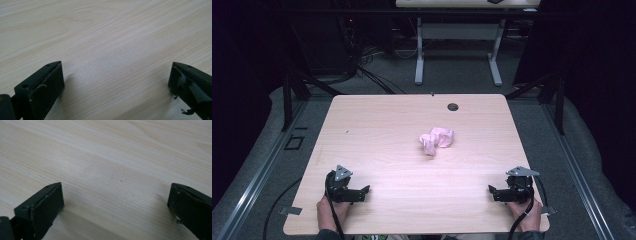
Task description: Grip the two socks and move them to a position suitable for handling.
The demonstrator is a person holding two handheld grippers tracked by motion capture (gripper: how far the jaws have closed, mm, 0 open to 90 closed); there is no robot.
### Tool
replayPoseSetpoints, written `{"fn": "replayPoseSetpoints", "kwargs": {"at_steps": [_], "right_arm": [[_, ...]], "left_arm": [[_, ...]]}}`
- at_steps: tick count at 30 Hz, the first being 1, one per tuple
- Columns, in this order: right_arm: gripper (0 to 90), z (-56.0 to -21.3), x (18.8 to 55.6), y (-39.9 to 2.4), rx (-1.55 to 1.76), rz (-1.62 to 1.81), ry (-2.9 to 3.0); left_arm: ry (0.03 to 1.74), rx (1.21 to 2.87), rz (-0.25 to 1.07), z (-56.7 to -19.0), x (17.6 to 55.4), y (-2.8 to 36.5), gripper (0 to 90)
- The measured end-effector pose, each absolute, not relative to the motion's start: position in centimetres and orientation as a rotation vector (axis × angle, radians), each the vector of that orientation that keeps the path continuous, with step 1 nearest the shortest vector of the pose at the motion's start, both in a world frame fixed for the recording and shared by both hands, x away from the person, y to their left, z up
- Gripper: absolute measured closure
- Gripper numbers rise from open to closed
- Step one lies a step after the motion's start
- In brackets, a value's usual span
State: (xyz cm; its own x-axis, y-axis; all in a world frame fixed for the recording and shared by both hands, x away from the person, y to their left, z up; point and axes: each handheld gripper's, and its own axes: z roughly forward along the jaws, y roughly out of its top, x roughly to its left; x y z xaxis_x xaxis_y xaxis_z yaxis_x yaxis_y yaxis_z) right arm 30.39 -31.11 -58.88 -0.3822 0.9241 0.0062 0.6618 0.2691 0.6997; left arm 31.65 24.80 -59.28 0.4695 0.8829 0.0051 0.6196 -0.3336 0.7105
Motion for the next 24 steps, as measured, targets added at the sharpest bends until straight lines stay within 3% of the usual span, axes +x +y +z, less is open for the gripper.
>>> {"fn": "replayPoseSetpoints", "kwargs": {"at_steps": [11,24], "right_arm": [[0.0,-58.4,30.9,-30.8,1.481,0.893,2.149],[0.0,-53.5,33.1,-25.2,1.311,0.996,2.264]], "left_arm": [[1.243,2.071,0.525,-59.3,31.7,24.8,0.2],[1.243,2.071,0.524,-59.3,31.7,24.8,0.2]]}}
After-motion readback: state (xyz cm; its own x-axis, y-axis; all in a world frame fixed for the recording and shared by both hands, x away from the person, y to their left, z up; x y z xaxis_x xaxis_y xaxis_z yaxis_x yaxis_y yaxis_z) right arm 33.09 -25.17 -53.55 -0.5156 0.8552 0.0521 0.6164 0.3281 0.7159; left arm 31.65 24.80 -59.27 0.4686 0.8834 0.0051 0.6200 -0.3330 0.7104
